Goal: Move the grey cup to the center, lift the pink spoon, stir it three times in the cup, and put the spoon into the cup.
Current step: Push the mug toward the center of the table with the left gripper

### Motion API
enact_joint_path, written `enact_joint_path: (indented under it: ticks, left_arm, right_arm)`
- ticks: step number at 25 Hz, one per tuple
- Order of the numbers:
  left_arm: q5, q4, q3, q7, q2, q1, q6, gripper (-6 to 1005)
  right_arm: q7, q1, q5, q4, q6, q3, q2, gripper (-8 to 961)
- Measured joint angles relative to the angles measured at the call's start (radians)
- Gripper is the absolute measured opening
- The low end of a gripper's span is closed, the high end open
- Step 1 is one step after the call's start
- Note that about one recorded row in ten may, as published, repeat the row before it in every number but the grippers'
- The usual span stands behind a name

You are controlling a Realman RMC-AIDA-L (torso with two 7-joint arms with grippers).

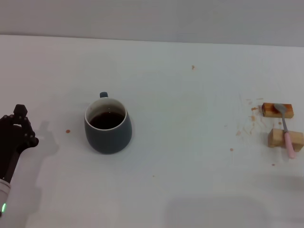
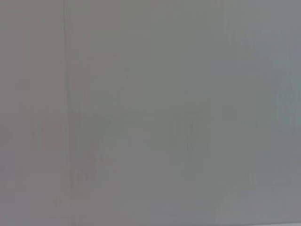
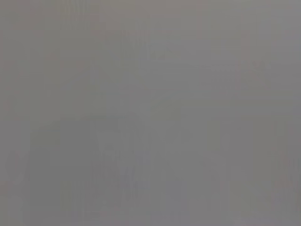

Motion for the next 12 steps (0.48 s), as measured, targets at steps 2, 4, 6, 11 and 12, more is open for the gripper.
enact_joint_path:
  ticks: [2,4,6,11,12]
  left_arm:
    - [0.0,0.0,0.0,0.0,0.0,0.0,0.0,-2]
    - [-0.001,0.0,0.0,0.001,0.0,-0.001,0.0,-2]
    - [-0.001,0.0,0.0,0.001,0.0,-0.001,0.0,-2]
    - [0.0,0.0,0.0,0.002,0.0,-0.001,-0.001,-2]
    - [0.0,0.0,0.0,0.003,0.0,0.0,-0.001,-2]
  right_arm:
    - [0.0,0.0,0.0,0.0,0.0,0.0,0.0,752]
    - [0.0,0.0,0.0,0.0,0.0,0.0,0.0,752]
    - [0.0,0.0,0.0,0.0,0.001,0.0,0.0,752]
    - [0.0,0.001,0.0,0.0,0.004,0.0,0.0,752]
    - [0.0,0.002,0.0,0.0,0.004,0.0,0.0,752]
